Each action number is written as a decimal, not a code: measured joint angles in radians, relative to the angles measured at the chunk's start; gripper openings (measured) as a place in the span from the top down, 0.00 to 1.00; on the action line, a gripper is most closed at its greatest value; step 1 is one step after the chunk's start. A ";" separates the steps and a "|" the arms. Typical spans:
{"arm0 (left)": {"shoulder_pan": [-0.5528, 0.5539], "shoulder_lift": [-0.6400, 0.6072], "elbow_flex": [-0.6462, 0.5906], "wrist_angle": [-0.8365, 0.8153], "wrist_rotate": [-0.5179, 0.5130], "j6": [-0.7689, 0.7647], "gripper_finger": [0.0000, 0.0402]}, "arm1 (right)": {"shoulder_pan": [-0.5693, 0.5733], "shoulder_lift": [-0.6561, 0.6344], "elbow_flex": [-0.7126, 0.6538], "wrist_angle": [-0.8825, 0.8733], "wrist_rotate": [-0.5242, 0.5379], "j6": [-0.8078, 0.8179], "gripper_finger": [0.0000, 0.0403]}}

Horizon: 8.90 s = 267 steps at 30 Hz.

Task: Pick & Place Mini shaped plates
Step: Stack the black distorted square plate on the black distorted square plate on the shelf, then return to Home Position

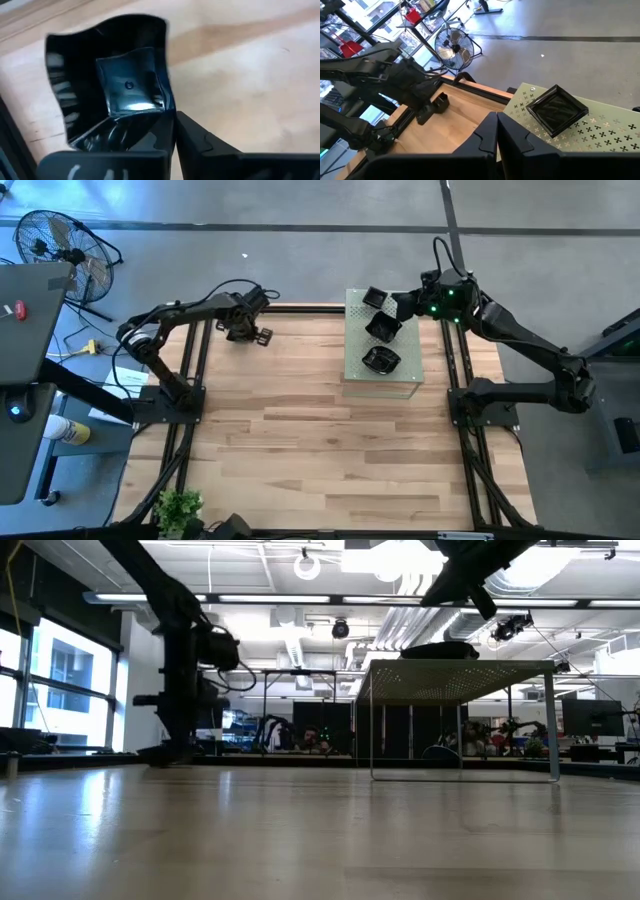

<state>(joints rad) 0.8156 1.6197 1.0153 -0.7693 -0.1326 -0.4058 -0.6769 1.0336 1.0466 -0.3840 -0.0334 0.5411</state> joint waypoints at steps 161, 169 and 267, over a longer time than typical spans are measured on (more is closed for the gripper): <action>-0.499 -0.626 -0.200 0.851 0.071 0.192 1.00 | -0.036 0.084 0.043 -0.015 -0.384 -0.585 1.00; -0.453 -0.695 -0.244 0.779 0.019 0.194 1.00 | -0.015 -0.255 -0.243 0.212 -0.350 -0.494 0.98; -0.456 -1.557 -1.003 0.778 0.145 0.243 1.00 | 0.021 -1.025 -0.893 0.246 0.042 -0.453 0.97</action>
<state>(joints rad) 0.3599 0.0628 0.0120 0.0090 0.0120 -0.1623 -0.6556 0.0082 0.1532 -0.1379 0.0086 0.0879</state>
